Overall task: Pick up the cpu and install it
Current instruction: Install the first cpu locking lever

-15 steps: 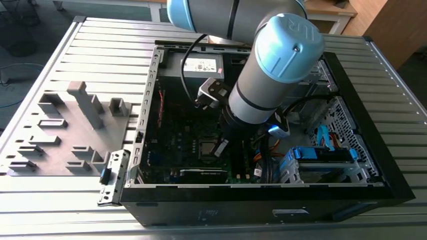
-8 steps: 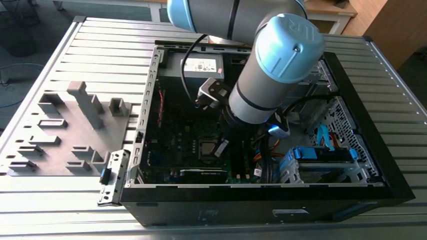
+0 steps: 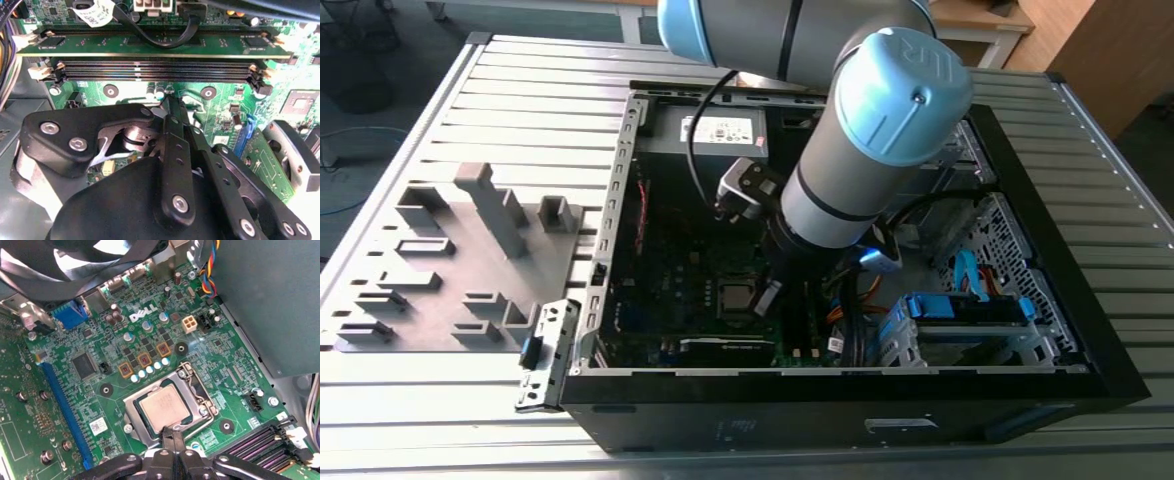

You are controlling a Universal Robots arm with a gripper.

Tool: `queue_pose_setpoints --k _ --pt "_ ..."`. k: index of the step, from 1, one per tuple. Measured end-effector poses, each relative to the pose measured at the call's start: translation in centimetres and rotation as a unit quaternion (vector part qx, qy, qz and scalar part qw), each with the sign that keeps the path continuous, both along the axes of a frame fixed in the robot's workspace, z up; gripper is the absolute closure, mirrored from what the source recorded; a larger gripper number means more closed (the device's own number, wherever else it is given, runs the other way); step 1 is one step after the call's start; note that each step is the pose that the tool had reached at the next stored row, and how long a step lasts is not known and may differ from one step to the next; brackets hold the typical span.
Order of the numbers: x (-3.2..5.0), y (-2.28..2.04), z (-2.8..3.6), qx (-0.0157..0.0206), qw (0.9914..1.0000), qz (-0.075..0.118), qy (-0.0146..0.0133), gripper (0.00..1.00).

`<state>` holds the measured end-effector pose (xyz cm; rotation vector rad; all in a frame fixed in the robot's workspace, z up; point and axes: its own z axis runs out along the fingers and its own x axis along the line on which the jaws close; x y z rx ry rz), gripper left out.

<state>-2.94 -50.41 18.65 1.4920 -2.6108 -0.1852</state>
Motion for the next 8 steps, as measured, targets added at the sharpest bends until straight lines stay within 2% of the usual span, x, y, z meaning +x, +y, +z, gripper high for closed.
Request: queue_pose_setpoints --k 4,8 --pt "0.01 0.0 0.0 0.0 0.99992 0.013 0.0 0.89" --pt "0.0 -0.01 0.01 -0.0002 0.99989 0.015 0.0 0.89"
